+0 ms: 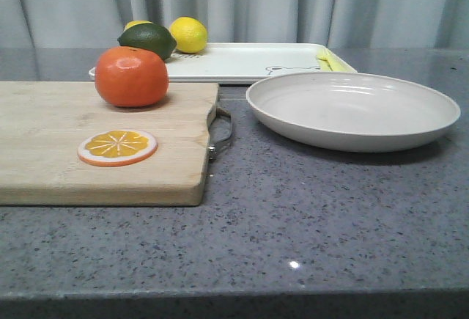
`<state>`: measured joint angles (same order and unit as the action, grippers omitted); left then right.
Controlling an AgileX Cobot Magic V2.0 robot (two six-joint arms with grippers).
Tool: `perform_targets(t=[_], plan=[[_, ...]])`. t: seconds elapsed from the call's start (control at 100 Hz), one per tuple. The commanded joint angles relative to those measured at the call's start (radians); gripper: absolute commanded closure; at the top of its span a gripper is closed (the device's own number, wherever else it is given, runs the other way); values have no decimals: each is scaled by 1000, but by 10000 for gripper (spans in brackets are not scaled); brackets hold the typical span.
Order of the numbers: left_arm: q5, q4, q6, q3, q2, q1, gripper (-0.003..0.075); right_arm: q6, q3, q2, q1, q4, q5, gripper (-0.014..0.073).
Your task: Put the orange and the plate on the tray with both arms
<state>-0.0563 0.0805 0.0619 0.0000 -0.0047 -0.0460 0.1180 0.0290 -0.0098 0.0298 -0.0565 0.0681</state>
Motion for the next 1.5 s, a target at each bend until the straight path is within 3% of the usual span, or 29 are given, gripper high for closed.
perform_targets(t=[0.0, 0.89, 1.49], plan=[[75, -1, 2, 23, -31, 0, 739, 0, -1, -21, 4, -9, -74, 654], [76, 3, 2, -33, -1, 0, 739, 0, -60, -3, 4, -9, -21, 654], [87, 3, 2, -360, 431, 0, 739, 0, -354, 385, 4, -8, 1, 654]])
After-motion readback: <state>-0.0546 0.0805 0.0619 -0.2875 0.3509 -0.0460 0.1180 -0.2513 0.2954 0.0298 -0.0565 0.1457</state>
